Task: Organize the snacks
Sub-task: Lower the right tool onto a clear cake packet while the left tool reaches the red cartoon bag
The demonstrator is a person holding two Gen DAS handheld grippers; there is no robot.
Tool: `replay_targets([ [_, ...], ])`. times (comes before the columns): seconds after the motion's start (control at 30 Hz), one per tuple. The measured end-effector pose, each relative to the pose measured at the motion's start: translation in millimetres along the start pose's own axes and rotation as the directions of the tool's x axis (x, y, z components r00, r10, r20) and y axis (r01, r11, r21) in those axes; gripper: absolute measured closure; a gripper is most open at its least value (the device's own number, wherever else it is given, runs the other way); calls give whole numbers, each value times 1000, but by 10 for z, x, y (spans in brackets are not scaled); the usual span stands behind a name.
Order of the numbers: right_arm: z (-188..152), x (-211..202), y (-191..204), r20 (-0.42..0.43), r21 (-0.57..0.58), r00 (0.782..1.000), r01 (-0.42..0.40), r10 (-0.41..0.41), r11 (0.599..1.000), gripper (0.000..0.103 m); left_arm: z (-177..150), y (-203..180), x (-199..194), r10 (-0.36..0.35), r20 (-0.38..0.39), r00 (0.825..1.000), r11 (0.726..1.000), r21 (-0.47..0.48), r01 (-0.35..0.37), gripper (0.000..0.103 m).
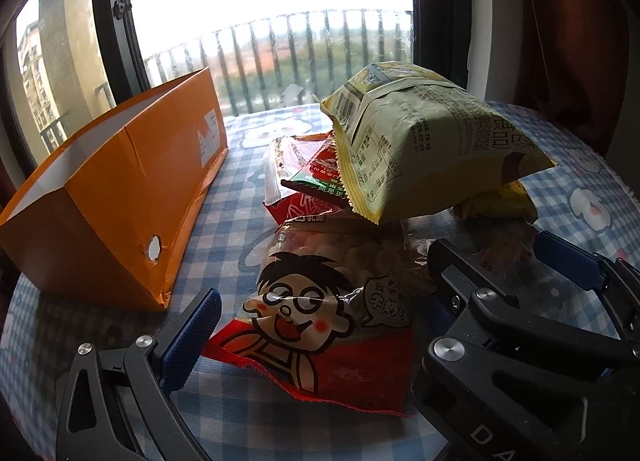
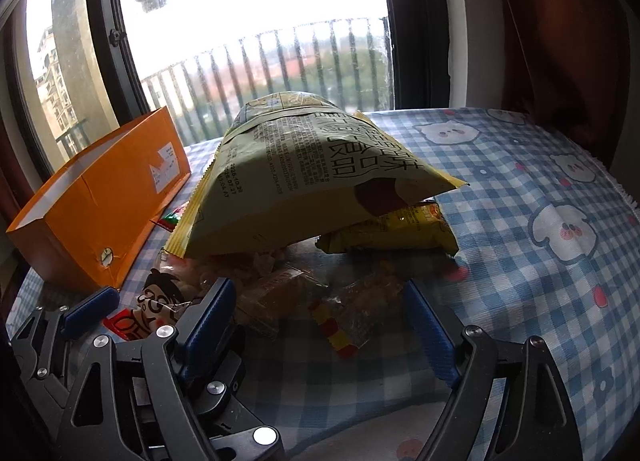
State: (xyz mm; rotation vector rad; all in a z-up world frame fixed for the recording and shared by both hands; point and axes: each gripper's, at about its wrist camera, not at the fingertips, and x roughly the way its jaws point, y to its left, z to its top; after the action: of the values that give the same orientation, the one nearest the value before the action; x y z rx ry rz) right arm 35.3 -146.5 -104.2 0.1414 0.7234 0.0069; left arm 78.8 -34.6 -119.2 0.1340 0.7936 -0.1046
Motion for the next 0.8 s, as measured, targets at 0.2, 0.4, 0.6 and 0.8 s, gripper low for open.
replay_targets([
  [0.2, 37, 137, 33, -40, 6, 999, -7, 7, 1000, 26, -8, 67, 159, -23, -73, 997, 1000, -12, 22, 13],
  [0.4, 82, 267, 148, -71, -24, 997, -17, 15, 1000, 37, -26, 141, 177, -52, -83, 995, 998, -23, 50, 15],
  [0.6, 27, 464, 271, -149, -57, 989, -9, 1, 998, 56, -40, 152, 181, -42, -83, 996, 999, -13, 41, 16],
  [0.8, -3, 445, 278, -155, -54, 988, -21, 12, 998, 69, -79, 136, 119, -52, -80, 995, 998, 12, 53, 22],
])
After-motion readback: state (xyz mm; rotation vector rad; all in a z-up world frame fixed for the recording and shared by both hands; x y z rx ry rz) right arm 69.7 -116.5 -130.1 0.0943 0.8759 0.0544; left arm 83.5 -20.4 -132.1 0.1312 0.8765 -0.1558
